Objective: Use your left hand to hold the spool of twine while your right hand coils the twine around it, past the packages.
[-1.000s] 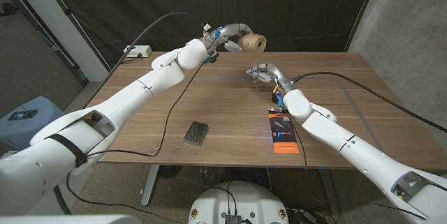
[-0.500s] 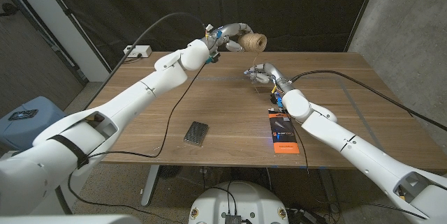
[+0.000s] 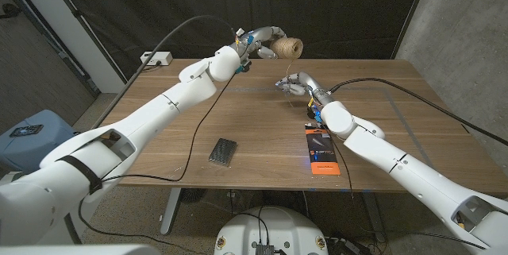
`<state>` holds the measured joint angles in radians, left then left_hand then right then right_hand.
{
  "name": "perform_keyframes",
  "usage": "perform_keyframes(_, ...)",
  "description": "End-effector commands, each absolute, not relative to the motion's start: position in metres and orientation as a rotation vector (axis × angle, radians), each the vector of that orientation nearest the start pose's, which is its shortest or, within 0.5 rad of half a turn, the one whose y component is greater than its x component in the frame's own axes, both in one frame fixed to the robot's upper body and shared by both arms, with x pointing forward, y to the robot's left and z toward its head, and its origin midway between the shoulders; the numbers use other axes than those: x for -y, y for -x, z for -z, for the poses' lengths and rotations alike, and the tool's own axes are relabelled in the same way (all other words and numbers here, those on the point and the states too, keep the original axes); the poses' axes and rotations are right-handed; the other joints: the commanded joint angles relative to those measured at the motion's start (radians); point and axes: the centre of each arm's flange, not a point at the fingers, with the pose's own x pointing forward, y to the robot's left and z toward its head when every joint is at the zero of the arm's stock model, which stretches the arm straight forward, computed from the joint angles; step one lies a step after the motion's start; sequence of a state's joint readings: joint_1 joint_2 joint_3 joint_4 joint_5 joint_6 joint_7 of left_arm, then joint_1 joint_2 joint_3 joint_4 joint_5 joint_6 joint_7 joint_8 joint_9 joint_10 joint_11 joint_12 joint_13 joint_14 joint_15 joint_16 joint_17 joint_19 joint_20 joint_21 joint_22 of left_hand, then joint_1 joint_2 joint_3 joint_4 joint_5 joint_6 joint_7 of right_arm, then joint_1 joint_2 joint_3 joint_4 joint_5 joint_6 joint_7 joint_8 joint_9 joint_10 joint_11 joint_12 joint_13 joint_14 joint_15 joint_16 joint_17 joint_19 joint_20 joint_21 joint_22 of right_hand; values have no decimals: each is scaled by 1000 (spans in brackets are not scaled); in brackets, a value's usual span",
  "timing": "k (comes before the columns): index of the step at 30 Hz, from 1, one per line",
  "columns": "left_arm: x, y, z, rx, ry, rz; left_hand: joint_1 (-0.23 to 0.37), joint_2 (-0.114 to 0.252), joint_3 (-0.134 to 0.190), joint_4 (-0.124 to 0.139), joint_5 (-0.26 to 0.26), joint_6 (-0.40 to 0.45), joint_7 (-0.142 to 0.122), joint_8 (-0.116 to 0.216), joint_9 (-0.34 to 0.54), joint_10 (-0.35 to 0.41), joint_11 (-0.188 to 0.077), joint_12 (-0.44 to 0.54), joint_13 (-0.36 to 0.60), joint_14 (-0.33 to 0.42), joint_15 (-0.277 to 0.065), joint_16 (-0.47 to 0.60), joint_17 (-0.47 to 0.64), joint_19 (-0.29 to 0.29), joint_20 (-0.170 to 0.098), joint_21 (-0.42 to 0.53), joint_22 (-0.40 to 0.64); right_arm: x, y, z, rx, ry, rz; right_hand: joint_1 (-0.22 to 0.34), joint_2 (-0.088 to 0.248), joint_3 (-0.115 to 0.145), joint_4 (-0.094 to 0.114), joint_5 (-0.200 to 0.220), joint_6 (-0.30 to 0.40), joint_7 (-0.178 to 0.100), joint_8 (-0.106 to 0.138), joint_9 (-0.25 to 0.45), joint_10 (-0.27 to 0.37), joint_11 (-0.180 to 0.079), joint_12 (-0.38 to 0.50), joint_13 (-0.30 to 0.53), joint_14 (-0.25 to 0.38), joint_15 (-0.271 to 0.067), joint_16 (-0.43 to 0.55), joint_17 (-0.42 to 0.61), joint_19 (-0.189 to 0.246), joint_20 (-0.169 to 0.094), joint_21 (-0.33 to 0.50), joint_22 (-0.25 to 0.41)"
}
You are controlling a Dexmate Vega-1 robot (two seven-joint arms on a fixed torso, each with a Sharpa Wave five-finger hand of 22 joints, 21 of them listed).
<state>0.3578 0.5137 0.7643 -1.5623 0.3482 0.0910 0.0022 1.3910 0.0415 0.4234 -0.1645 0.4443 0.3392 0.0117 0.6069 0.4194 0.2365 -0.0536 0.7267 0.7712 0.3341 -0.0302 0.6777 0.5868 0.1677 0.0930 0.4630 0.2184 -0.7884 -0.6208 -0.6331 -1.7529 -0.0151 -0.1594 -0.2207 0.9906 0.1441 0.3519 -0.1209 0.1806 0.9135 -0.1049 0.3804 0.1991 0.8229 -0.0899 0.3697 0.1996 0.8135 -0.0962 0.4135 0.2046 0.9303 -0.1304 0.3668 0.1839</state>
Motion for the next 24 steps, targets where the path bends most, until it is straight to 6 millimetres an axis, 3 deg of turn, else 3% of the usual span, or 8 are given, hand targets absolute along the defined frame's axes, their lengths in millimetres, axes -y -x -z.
perform_keyframes(1,-85,-603,-172,892,-1176,99,-29,52,1,0,11,40,37,15,3,64,27,4,35,2,7,5,3,-4,5,9,3,153,-590,-5,646,774,-168,-2,9,3,3,-3,10,0,-3,3,14,0,-3,-1,10,-120,-7,0,14,-51,5,3)
perform_keyframes(24,-85,-615,-171,833,-1183,86,-26,52,1,0,21,43,46,10,2,63,35,1,39,-1,15,9,8,-11,11,12,4,154,-577,-15,659,811,-186,-9,15,5,3,-3,18,8,-10,1,24,3,-15,-2,23,-120,-14,3,17,-54,10,4)
